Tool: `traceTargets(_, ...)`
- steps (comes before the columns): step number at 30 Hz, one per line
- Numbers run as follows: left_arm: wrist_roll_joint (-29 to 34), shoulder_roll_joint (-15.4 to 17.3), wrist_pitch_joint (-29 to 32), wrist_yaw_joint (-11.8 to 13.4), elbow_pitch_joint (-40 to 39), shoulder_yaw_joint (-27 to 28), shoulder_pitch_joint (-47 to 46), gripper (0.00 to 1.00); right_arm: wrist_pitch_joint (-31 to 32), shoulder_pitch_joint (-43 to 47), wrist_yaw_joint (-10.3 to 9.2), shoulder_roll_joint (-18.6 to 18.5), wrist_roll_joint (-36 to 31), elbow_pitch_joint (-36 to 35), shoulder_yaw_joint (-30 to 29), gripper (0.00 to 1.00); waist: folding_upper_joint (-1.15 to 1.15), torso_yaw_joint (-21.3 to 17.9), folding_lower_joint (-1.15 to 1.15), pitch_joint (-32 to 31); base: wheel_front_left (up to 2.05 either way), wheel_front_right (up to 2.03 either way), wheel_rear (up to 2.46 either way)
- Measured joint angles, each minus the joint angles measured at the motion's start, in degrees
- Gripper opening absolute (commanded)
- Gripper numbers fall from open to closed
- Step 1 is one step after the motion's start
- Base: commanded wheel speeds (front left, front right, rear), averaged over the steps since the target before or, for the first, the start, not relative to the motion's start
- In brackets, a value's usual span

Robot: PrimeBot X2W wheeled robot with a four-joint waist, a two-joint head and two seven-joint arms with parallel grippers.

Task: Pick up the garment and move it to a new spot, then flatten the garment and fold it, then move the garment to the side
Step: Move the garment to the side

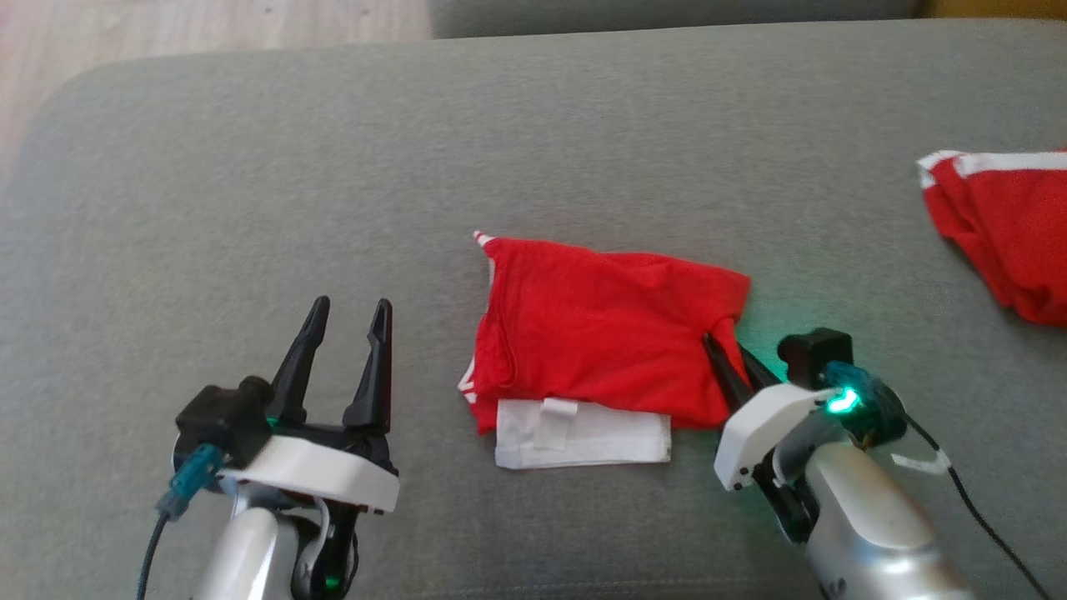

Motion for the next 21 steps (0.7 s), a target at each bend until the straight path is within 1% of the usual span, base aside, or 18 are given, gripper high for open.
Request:
traceTargets(6,0.0,0.0,0.0,0.0,-0.8,-0.3,0.0,1.00,-0.7,-2.6,0.00,-0.3,-9.4,0.0,-0.5,0.00,0.00,-3.8,0.00,-0.6,0.00,0.00,0.00)
traceTargets(9,0.5,0.0,0.0,-0.1,-1.4,-1.3,0.0,1.00,-0.5,-4.1,0.00,-2.9,-11.8,-2.1,1.8,0.00,0.00,-6.0,0.00,-0.6,0.00,0.00,0.00)
traceTargets(12,0.5,0.0,0.0,-0.1,-1.7,-2.9,-0.2,1.00,0.8,-5.7,0.00,-7.6,-12.0,-5.3,4.5,0.00,0.00,-8.2,0.00,-0.4,0.00,0.00,0.00)
traceTargets(16,0.9,0.0,0.0,-0.2,-2.2,-4.5,-1.7,1.00,3.5,-7.7,0.00,-15.9,-10.5,-9.8,7.4,0.00,0.00,-10.8,0.00,0.3,0.00,0.00,0.00)
traceTargets(19,1.4,0.0,0.0,-0.2,-2.3,-5.1,-2.7,1.00,5.4,-9.3,0.00,-22.2,-7.9,-12.6,7.6,0.00,0.00,-12.1,0.00,1.5,0.00,0.00,0.00)
traceTargets(21,1.5,0.0,0.0,-0.3,-2.3,-5.5,-3.1,1.00,6.5,-10.9,0.00,-25.4,-6.7,-13.5,7.1,0.00,0.00,-12.6,0.00,2.5,0.00,0.00,0.00)
